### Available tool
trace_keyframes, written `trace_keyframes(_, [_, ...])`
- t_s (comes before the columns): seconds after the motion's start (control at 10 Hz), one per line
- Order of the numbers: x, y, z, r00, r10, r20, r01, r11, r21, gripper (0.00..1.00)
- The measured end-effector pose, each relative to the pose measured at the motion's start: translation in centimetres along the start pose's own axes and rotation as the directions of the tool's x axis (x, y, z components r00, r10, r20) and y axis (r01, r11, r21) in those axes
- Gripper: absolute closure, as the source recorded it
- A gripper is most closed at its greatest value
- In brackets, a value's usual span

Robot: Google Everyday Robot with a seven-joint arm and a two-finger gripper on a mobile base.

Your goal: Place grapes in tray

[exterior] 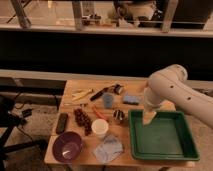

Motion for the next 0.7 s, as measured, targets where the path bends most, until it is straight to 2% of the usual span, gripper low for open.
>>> trace_keyframes(0.2, [-5.1, -0.7, 0.0, 0.994, -0.097, 0.059, 0.096, 0.995, 0.009, 0.2])
trace_keyframes(0.3, [-7.4, -0.5, -0.2, 0.985, -0.145, 0.095, 0.145, 0.989, 0.01, 0.2])
trace_keyframes(0.4, [-9.3, -0.1, -0.5, 0.972, -0.198, 0.124, 0.198, 0.98, 0.012, 0.2])
trace_keyframes(0.5, [-11.5, 0.7, -1.1, 0.952, -0.264, 0.158, 0.265, 0.964, 0.018, 0.2])
trace_keyframes(0.6, [-12.3, 0.9, -1.4, 0.942, -0.29, 0.169, 0.29, 0.957, 0.023, 0.2])
trace_keyframes(0.7, [-12.3, 1.0, -1.4, 0.942, -0.291, 0.17, 0.291, 0.956, 0.023, 0.2])
